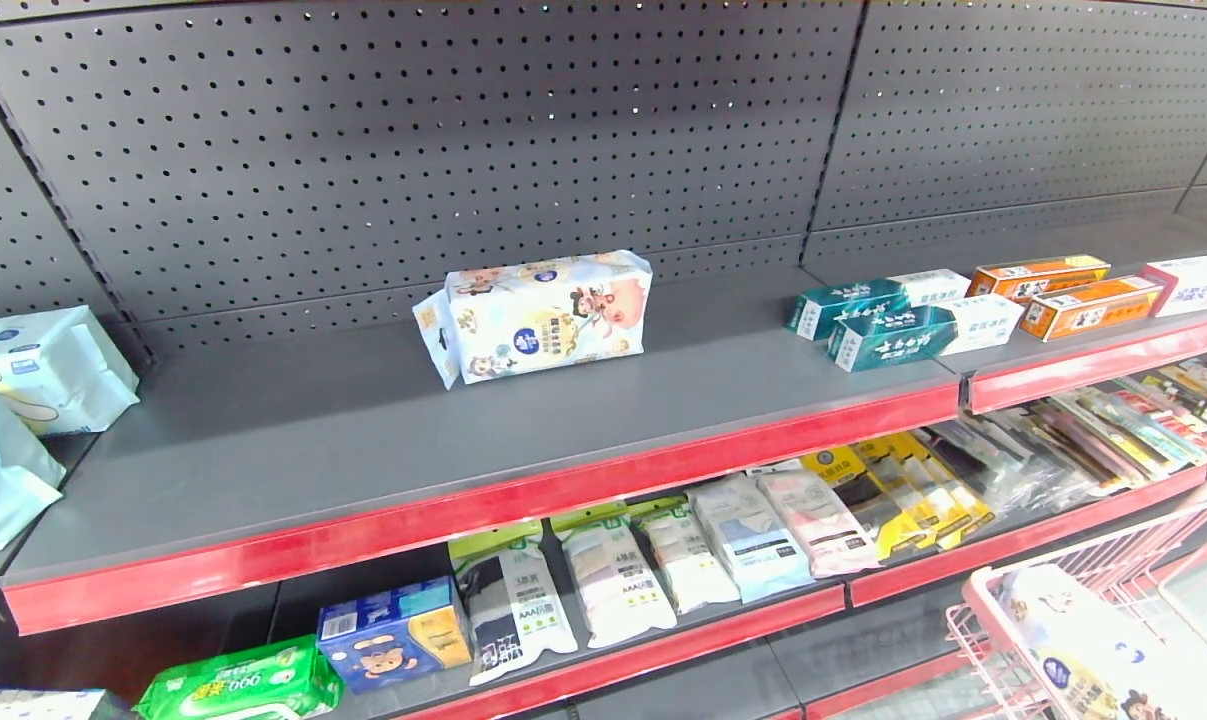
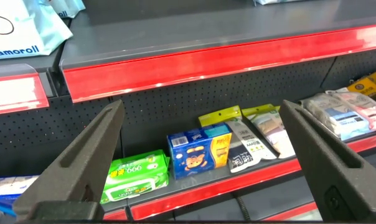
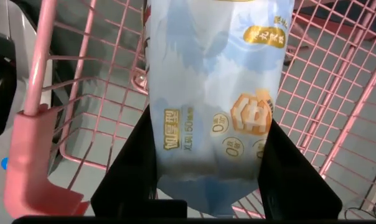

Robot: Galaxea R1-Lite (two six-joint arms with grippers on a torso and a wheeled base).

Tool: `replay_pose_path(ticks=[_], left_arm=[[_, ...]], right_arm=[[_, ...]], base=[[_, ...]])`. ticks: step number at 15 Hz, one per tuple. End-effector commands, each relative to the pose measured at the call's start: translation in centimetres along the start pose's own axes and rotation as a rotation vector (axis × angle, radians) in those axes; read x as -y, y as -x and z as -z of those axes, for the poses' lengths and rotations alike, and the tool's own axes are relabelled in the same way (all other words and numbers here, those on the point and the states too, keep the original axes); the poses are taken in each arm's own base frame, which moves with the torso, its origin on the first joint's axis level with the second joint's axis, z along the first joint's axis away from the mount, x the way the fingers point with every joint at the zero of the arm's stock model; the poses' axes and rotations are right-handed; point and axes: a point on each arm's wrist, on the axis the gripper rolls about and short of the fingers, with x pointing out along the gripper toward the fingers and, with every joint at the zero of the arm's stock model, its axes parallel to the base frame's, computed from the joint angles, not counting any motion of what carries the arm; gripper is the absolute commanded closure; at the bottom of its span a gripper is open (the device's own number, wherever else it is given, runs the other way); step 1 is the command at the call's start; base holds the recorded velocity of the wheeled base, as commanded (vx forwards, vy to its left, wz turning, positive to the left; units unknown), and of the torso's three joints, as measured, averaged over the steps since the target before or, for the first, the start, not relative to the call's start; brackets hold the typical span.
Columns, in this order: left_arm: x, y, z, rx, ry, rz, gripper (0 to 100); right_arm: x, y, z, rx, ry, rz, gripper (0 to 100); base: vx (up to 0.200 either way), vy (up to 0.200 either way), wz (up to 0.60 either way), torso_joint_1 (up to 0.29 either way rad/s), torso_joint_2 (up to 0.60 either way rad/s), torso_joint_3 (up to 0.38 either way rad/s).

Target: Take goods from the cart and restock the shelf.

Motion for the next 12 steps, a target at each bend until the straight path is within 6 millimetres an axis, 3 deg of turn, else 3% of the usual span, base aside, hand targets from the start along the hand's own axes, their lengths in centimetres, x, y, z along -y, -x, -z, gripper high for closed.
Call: replay_pose_path(ticks=[1, 4, 12], left_arm=[[0.0, 0.0, 0.0, -0.001, 0.0, 0.0, 0], [0.0, 0.0, 0.0, 0.001, 0.0, 0.0, 0], [0.0, 0.0, 0.0, -0.001, 0.0, 0.0, 0]], right_arm=[[-0.4, 1.7, -0.8, 0.008, 0.025, 0.036, 100], [-1.6, 2.4, -0.9, 0.009, 0.021, 0.023, 100], [-1.3, 4.1, -1.9, 0.054, 0.135, 0.074, 100]], base=[[0.0, 0.0, 0.0, 0.0, 0.0, 0.0], [0.0, 0.0, 0.0, 0.0, 0.0, 0.0], [0.0, 0.0, 0.0, 0.0, 0.0, 0.0]])
